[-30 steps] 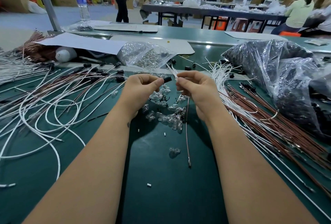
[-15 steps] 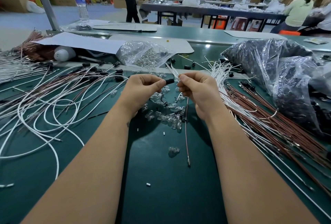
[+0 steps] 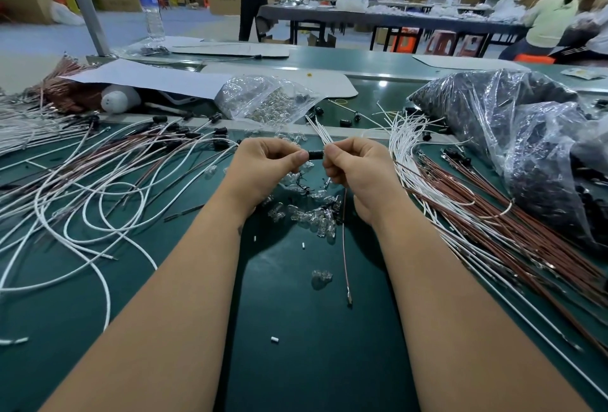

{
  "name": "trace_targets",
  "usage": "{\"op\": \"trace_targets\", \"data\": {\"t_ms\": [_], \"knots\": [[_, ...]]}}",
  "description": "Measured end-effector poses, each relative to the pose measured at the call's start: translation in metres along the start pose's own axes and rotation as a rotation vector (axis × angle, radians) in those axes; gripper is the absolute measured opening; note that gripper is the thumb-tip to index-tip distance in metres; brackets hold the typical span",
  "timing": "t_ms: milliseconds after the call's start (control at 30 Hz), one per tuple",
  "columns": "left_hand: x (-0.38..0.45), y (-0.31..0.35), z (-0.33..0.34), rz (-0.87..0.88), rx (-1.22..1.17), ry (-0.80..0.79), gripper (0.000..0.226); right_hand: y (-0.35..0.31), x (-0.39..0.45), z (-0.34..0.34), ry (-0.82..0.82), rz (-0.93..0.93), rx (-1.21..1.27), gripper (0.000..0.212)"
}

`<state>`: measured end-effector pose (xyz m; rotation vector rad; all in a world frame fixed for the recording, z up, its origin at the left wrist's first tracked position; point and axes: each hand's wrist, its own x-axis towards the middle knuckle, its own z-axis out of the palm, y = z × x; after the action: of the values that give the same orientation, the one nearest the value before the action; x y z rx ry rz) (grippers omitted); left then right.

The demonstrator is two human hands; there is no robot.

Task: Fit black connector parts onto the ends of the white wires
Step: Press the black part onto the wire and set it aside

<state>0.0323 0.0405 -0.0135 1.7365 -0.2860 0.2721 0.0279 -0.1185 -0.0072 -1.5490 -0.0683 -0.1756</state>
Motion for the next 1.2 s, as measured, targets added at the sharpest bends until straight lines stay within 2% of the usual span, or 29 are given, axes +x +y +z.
{"op": "trace_targets", "data": {"t_ms": [167, 333, 700, 833, 1200], "knots": [[-0.0001, -0.0004, 0.0002, -0.011, 0.017, -0.009, 0.008, 0.0027, -0.0002, -0.0015, -0.052, 0.009, 0.105, 0.011], [0.0007, -0.0005, 0.0004, -0.015, 0.001, 0.002, 0.006, 0.0020, 0.0022, 0.0006, -0.024, 0.050, 0.132, 0.015], [0.0009, -0.0013, 0.0009, -0.001, 0.014, -0.021, 0.008, 0.0024, 0.0043, -0.0033, -0.005, 0.013, -0.064, 0.017], [0.0009, -0.0020, 0.0009, 0.003, 0.008, -0.021, 0.007, 0.0019, 0.0033, -0.0026, -0.019, 0.074, 0.035, 0.019], [0.0016, -0.0026, 0.0014, -0.016, -0.030, 0.012, 0.009, 0.0050, -0.0022, 0.0053, -0.047, 0.008, 0.122, 0.018]]}}
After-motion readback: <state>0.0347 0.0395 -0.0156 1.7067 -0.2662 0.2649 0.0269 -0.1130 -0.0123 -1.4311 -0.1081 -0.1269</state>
